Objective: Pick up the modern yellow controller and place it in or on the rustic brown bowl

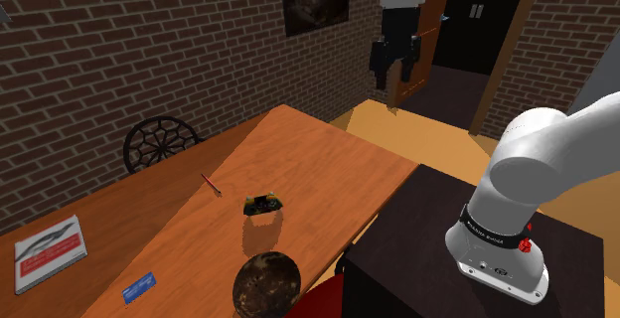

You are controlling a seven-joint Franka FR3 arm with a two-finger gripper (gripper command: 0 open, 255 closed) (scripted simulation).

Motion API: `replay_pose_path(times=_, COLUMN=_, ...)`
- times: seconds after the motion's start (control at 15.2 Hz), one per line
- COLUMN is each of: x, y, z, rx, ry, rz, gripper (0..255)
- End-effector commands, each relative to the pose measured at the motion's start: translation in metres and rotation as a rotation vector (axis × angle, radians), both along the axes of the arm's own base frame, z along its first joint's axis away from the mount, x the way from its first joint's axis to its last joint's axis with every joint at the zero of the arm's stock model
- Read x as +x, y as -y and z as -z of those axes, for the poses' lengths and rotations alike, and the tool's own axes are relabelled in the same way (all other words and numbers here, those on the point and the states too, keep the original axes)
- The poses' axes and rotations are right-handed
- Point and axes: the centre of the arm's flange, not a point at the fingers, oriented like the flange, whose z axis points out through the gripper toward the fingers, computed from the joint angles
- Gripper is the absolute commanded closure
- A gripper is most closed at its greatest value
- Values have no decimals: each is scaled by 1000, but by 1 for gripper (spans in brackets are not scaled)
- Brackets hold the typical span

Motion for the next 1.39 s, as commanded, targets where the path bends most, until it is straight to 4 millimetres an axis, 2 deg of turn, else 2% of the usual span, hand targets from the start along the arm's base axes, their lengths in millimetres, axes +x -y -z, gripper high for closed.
replay_pose_path(times=0.0, x=0, y=0, z=0, rx=0, ry=0, rz=0, gripper=0)
replay_pose_path(times=0.66, x=84, y=-42, z=91, rx=10, ry=17, rz=-94, gripper=0)
replay_pose_path(times=1.32, x=166, y=-93, z=181, rx=21, ry=34, rz=-189, gripper=0)
